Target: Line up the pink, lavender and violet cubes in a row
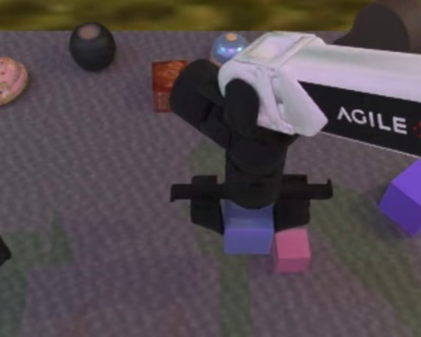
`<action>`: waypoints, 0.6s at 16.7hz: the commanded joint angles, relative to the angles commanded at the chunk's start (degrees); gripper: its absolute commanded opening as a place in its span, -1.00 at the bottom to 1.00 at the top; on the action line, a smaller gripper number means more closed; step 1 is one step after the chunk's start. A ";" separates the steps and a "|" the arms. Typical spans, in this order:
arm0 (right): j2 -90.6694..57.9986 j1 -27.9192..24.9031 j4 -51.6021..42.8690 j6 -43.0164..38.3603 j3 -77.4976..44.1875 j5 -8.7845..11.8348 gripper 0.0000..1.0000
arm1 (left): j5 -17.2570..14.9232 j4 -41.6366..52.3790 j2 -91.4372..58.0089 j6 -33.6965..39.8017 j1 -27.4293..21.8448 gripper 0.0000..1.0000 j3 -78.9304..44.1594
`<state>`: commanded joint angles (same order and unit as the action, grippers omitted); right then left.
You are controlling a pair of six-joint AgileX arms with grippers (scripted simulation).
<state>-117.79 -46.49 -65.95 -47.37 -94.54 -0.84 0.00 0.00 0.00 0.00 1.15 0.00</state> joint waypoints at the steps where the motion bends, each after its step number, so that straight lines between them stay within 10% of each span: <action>1: 0.00 0.00 0.00 0.00 0.00 0.00 -1.00 | 0.00 0.00 0.00 0.00 0.00 1.00 0.00; 10: -4.04 -0.01 12.90 -0.13 8.51 -0.03 -1.00 | 0.00 0.00 0.00 0.00 0.00 1.00 0.00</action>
<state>-121.83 -46.51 -53.04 -47.50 -86.02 -0.87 0.00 0.00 0.00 0.00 1.15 0.00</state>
